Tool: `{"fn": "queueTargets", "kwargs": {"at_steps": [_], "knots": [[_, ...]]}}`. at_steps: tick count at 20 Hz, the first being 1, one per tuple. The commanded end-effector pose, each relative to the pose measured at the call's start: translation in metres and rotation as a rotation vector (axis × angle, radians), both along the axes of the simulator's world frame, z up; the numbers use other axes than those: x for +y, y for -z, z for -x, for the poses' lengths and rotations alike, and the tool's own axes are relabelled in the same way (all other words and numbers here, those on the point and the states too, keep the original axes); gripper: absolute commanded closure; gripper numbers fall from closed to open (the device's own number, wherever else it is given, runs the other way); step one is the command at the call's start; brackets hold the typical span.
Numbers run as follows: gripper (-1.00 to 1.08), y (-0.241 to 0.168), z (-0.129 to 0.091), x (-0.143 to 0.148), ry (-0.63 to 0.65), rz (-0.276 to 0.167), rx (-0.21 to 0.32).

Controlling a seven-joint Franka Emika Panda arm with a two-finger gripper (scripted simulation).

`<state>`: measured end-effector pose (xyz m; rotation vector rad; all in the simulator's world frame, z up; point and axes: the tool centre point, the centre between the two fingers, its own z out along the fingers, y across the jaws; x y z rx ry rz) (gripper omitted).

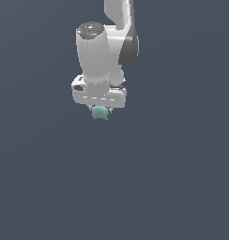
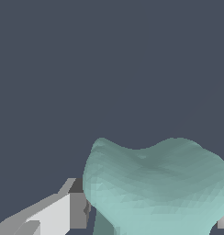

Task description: Pick up the object and move it to a goal position.

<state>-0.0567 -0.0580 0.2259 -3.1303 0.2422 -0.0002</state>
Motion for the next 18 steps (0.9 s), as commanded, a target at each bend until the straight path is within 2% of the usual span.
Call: {"fn": "queueTargets", "kwargs": {"at_steps": [1,11,18], "knots": [[1.08,-0.027,0.01,-0.013,0.0,0.0,0.0],[1.08,-0.126,0.041,-0.062,0.0,0.0,0.0],[1.08,-0.171,0.053,-0.085,0.0,0.001,0.0]]}}
